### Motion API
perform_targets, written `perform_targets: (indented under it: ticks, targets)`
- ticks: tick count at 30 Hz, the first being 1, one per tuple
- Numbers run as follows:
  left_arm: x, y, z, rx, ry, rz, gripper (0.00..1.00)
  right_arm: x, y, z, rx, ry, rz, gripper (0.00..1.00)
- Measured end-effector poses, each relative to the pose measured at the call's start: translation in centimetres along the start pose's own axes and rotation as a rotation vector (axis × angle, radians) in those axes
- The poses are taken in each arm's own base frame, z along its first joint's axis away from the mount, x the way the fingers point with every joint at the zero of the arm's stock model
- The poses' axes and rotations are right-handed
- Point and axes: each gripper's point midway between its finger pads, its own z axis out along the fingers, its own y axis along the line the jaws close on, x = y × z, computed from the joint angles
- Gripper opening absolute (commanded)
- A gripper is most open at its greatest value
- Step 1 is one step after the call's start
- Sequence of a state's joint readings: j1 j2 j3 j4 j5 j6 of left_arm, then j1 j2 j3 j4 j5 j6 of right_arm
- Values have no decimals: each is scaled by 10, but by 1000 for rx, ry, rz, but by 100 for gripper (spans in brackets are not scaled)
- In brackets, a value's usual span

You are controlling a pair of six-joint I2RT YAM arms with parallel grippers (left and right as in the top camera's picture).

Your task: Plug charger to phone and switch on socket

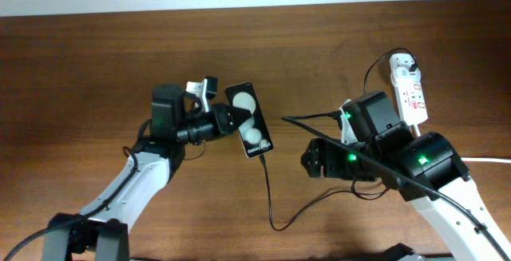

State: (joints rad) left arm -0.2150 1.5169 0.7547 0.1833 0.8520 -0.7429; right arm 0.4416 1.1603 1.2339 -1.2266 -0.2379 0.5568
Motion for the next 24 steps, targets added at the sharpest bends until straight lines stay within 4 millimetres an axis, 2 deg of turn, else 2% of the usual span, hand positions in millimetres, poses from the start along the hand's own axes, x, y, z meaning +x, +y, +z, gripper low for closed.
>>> perform_targets:
  ticks: [5,8,12,15,17,20,22,24]
  targets:
    - [2,3,9,-89,34,43,0,-2,-3,1,20,-6,-2,99]
    - [-16,9,16,-171,66,60,0,-2,-4,2,26,-5,-1,99]
    - [-55,14,43,-213,115,83,0,-3,-5,2,32,-8,-1,98]
    - [-65,16,67,-145,172,101,0,-3,-5,3,32,-6,-1,99]
    - [-57,24,81,-108,220,95,0,-3,-5,3,32,-7,-1,99]
    - [-20,58,108,-88,340,23,0,-3,-5,3,33,-7,-1,99]
    - [-5,79,117,-102,380,-24,0,-3,-5,3,33,-7,0,99]
    - [-1,87,119,-109,390,-40,2,-3,-5,3,33,-7,-1,99]
